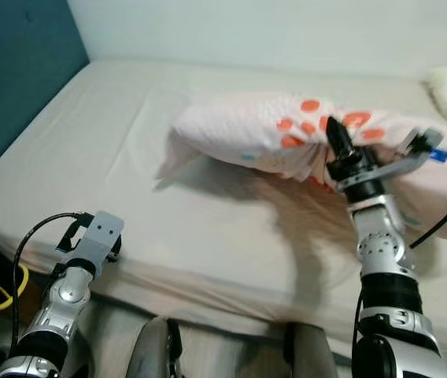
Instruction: Clean up the room
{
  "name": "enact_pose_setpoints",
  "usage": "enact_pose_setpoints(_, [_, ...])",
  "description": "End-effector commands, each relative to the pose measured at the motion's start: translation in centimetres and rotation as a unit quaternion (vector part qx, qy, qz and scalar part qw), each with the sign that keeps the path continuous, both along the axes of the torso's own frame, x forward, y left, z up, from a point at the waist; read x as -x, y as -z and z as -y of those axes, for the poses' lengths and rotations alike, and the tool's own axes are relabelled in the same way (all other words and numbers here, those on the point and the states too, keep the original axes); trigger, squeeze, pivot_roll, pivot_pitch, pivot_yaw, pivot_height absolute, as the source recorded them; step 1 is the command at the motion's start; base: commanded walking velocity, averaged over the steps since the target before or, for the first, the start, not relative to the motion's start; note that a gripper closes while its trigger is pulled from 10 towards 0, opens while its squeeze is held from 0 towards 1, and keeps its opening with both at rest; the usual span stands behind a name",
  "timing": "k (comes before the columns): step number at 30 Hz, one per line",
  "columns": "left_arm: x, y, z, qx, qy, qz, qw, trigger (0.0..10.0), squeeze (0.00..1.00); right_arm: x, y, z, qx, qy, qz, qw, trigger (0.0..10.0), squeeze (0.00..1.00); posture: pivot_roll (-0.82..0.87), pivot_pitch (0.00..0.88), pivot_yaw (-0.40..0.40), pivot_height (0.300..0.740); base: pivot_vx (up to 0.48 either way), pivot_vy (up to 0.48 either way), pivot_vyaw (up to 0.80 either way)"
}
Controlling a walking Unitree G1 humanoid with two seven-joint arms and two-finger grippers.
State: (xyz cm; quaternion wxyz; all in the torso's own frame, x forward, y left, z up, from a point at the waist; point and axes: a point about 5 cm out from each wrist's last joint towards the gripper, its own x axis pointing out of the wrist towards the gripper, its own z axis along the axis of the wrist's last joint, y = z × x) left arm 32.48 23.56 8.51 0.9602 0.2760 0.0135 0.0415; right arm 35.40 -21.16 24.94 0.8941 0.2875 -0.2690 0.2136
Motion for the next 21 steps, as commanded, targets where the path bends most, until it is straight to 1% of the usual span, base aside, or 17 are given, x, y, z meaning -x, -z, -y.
enact_pose_setpoints(1, [0.3, 0.8, 0.1, 0.003, -0.005, -0.012, 1.0, 10.0, 0.0, 0.7, -2.7, -0.7, 0.018, -0.023, 0.059, 0.998, 0.0, 0.0, 0.07, 0.032, 0.017, 0.607, 0.0, 0.0, 0.0])
enact_pose_setpoints(3, [0.3, 1.0, 0.3, 0.011, -0.005, -0.013, 1.0, 10.0, 0.0, 1.0, -4.0, -0.7, 0.035, -0.027, 0.075, 0.996, 0.0, 0.0, 0.07, 0.031, 0.015, 0.617, 0.0, 0.0, 0.0])
enact_pose_setpoints(6, [0.3, 1.1, 0.5, 0.021, -0.006, -0.014, 1.0, 10.0, 0.0, 1.1, -4.3, -0.6, 0.044, -0.026, 0.072, 0.996, 0.0, 0.0, 0.07, 0.024, 0.006, 0.622, 0.0, 0.0, 0.0])
enact_pose_setpoints(7, [0.3, 1.2, 0.6, 0.038, -0.01, -0.015, 0.999, 10.0, 0.0, 0.7, -4.1, -0.4, 0.063, -0.013, 0.053, 0.997, 0.0, 0.0, 0.06, 0.02, -0.003, 0.627, 0.0, 0.0, 0.0])
enact_pose_setpoints(9, [0.2, 1.6, 0.9, 0.085, -0.019, -0.024, 0.996, 10.0, 0.0, 0.0, -2.5, 0.1, 0.092, 0.019, -0.008, 0.996, 0.0, 0.0, 0.06, 0.013, -0.012, 0.637, 0.0, 0.0, 0.0])
enact_pose_setpoints(10, [0.2, 1.6, 0.9, 0.085, -0.019, -0.024, 0.996, 10.0, 0.0, 0.0, -2.5, 0.1, 0.092, 0.019, -0.008, 0.996, 0.0, 0.0, 0.06, 0.013, -0.012, 0.637, 0.0, 0.0, 0.0])
enact_pose_setpoints(11, [0.2, 1.7, 1.0, 0.101, -0.022, -0.027, 0.994, 10.0, 0.0, -0.2, -1.9, 0.3, 0.099, 0.028, -0.027, 0.994, 0.0, 0.0, 0.07, 0.013, -0.014, 0.642, 0.0, 0.0, 0.0])
enact_pose_setpoints(14, [0.2, 1.7, 1.0, 0.101, -0.022, -0.027, 0.994, 10.0, 0.0, -0.2, -1.9, 0.3, 0.099, 0.028, -0.027, 0.994, 0.0, 0.0, 0.07, 0.013, -0.014, 0.642, 0.0, 0.0, 0.0])
enact_pose_setpoints(15, [0.2, 1.9, 1.1, 0.117, -0.026, -0.03, 0.992, 10.0, 0.0, -0.1, -1.3, 0.3, 0.102, 0.034, -0.043, 0.993, 0.0, 0.0, 0.07, 0.011, -0.017, 0.647, 0.0, 0.0, 0.0])
enact_pose_setpoints(16, [0.2, 1.9, 1.1, 0.117, -0.026, -0.03, 0.992, 10.0, 0.0, -0.1, -1.3, 0.3, 0.102, 0.034, -0.043, 0.993, 0.0, 0.0, 0.07, 0.011, -0.017, 0.647, 0.0, 0.0, 0.0])
enact_pose_setpoints(19, [1.0, 3.2, 0.6, 0.138, -0.037, -0.06, 0.988, 10.0, 0.0, 0.5, 0.5, 0.4, 0.101, 0.036, -0.078, 0.991, 0.0, 0.0, 0.07, 0.011, -0.018, 0.662, 0.0, 0.0, 0.0])
enact_pose_setpoints(20, [1.3, 3.7, 0.6, 0.138, -0.039, -0.07, 0.987, 10.0, 0.0, 0.5, 0.8, 0.4, 0.103, 0.037, -0.085, 0.99, 0.0, 0.0, 0.06, 0.015, -0.016, 0.667, 0.0, 0.0, 0.0])
enact_pose_setpoints(21, [1.3, 3.7, 0.6, 0.138, -0.039, -0.07, 0.987, 10.0, 0.0, 0.5, 0.8, 0.4, 0.103, 0.037, -0.085, 0.99, 0.0, 0.0, 0.06, 0.015, -0.016, 0.667, 0.0, 0.0, 0.0])
